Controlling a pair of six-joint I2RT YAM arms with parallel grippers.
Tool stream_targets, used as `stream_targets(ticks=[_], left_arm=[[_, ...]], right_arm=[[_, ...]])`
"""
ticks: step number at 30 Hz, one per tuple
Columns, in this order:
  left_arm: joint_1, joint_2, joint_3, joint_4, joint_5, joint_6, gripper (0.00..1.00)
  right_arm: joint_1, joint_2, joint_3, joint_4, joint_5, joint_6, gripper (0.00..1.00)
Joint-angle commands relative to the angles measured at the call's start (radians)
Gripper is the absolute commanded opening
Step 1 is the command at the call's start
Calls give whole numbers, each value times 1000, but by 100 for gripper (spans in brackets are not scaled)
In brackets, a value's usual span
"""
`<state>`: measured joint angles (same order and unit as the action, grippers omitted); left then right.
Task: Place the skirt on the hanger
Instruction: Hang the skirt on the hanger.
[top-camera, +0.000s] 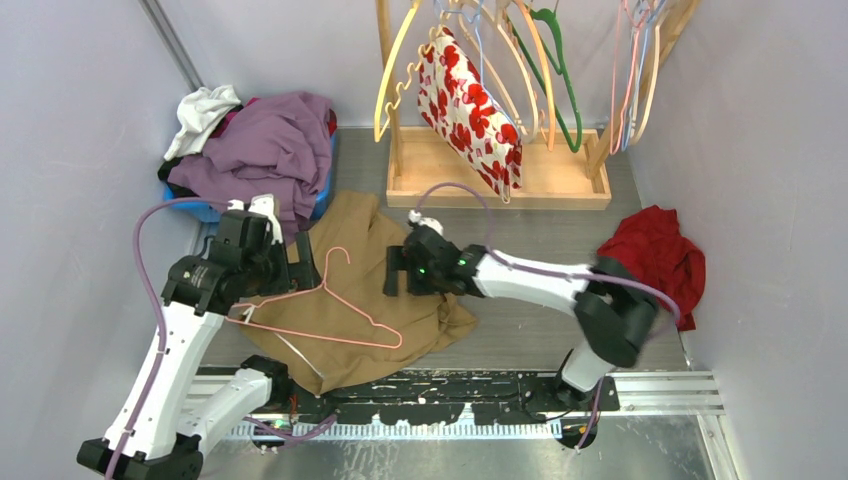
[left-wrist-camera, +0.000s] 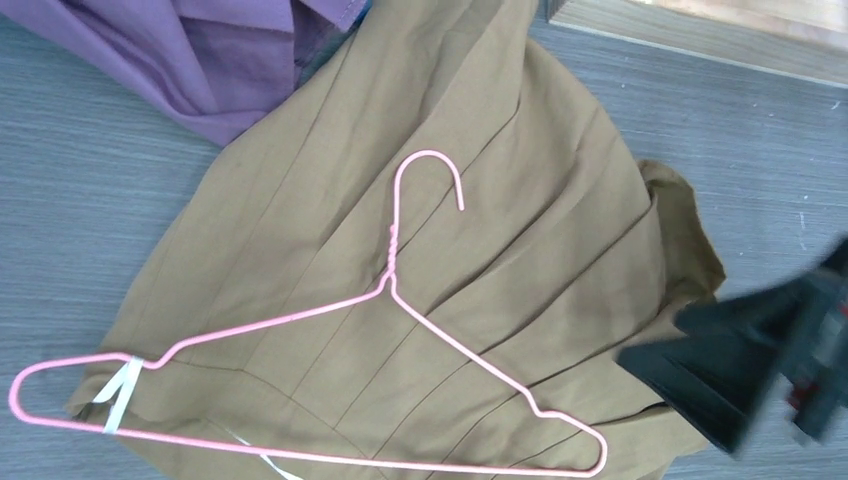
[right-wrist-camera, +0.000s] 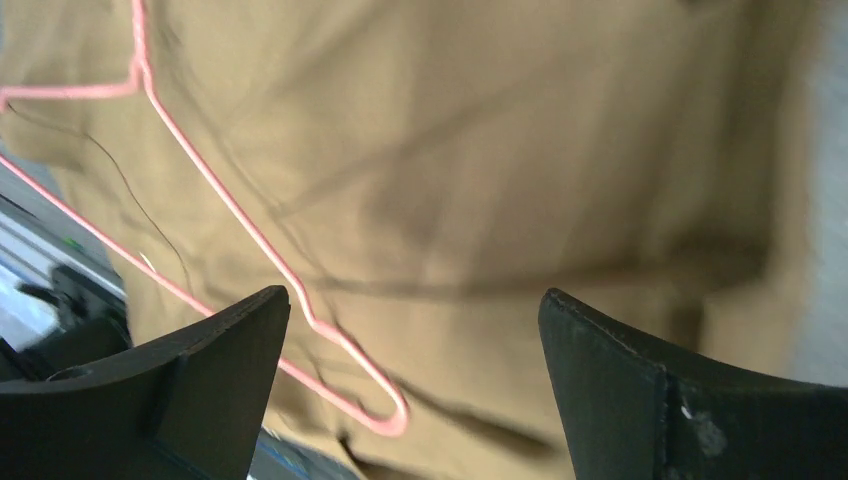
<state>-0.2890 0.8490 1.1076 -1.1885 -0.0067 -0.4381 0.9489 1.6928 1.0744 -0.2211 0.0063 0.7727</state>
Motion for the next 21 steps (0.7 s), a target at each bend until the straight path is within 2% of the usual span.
stream_targets(ticks=[1,6,9,13,17,19,21], left_arm=[[2,6,1,78,48,-1,99],[1,6,-22,106,67,-3,99],[2,0,-38,132,95,-13,99],[1,0,-72,176,125,-16,99],[1,11,-100,243,170,-26,99],[2,19,-102,258,184,-27,99],[1,25,-101,268,192,-27,99]], right_arm=[[73,-270,-142,-185,200,1,100],[188,-443,-320,-203,285,170,100],[216,-480,-412,-124,301,257,99],[217,-400,-430,-40,363,310,98],[197,-274,-398,23,373,330,90],[154,-251,-418,72,346,338,71],[82,-271,-465,138,303,349,39]])
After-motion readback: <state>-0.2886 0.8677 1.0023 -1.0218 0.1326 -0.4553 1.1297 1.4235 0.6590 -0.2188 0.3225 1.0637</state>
